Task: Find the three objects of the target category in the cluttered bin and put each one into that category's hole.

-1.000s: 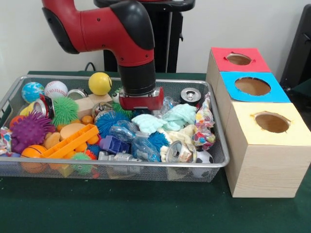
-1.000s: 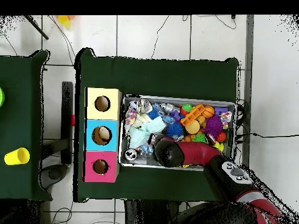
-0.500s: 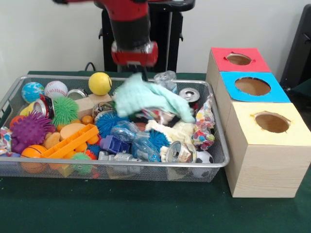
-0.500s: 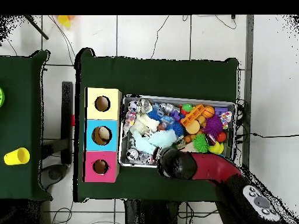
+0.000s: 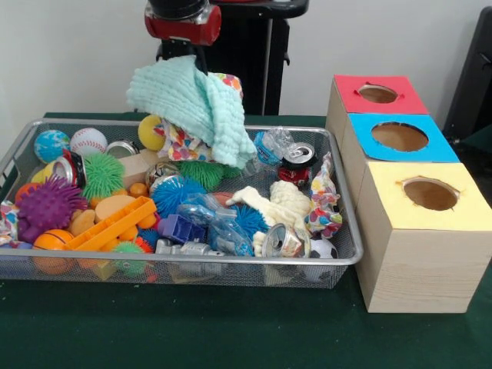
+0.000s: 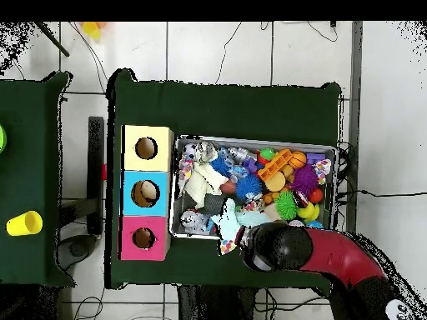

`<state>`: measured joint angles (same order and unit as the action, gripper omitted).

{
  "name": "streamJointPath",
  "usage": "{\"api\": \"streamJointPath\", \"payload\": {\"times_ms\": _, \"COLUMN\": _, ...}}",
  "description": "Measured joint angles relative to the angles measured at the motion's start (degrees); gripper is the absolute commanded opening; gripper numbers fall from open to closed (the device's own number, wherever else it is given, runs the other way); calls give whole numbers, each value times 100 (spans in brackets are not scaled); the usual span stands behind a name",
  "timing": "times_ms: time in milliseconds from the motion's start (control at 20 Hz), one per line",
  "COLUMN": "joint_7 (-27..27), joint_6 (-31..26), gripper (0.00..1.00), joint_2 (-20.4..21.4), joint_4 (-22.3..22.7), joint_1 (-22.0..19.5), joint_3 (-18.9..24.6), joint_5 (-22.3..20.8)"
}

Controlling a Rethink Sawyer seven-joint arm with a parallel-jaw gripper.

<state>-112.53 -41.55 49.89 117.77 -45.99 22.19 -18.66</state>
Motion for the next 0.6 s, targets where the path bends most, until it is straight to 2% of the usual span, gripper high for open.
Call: {"api": "streamJointPath", "payload": {"times_ms": 600, "joint_7": 0, "joint_6": 76, "gripper": 0, "joint_2": -334, "joint_4": -2, "joint_1": -129, "joint_3": 239, "joint_5": -320}}
